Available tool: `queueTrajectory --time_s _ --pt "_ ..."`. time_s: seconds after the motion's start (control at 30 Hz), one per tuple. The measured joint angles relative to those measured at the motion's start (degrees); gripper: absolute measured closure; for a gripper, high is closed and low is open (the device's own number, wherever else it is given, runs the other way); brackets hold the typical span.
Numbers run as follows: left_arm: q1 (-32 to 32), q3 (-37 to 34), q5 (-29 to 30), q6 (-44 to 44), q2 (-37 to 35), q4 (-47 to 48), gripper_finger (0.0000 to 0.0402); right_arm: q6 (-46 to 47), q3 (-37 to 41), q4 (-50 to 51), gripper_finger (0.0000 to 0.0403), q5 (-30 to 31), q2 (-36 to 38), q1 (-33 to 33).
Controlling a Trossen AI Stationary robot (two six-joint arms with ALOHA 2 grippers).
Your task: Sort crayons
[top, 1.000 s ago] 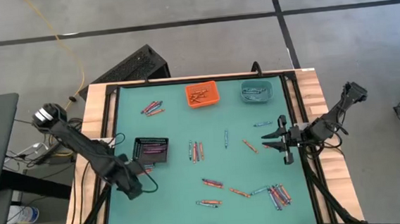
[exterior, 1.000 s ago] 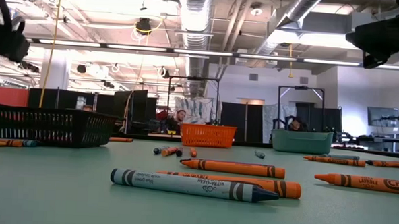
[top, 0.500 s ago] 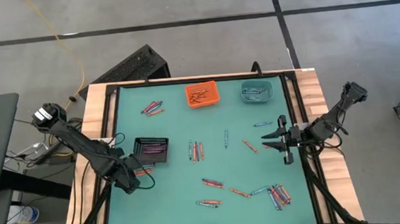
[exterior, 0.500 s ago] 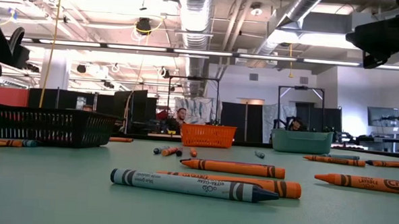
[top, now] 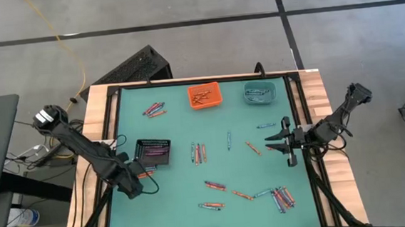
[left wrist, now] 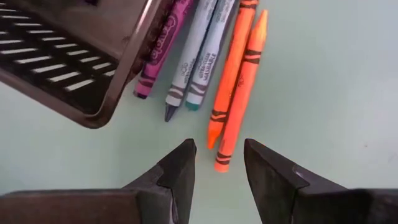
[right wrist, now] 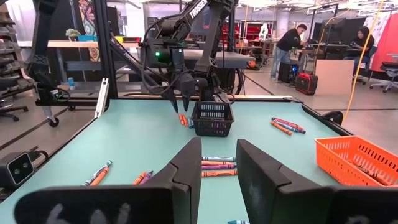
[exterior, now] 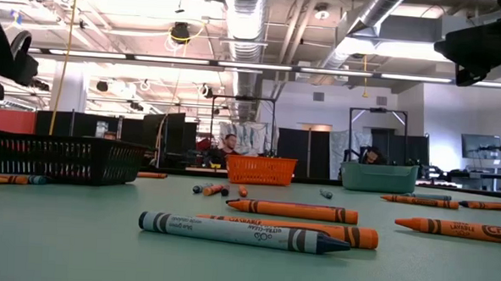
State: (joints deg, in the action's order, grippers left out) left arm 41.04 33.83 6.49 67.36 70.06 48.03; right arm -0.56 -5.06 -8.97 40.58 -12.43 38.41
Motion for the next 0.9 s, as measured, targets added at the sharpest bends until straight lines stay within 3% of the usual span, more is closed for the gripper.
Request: queueTrajectory --time_s 0.23,0.63,0.9 --pt "0.0 0.0 -4.9 -0.1 4.1 0.0 0.0274 0.1 0.0 0.0 0.0296 0.0 0.0 0.0" --pt "0.0 0.2 -5.2 -3.3 7.7 -1.4 0.0276 0.0 0.0 0.0 0.0296 0.0 0.0 0.0" --pt "0.0 0.1 -5.3 -3.3 7.7 -1.8 0.0333 -0.1 0.0 0.0 0.0296 0.0 0.0 0.0"
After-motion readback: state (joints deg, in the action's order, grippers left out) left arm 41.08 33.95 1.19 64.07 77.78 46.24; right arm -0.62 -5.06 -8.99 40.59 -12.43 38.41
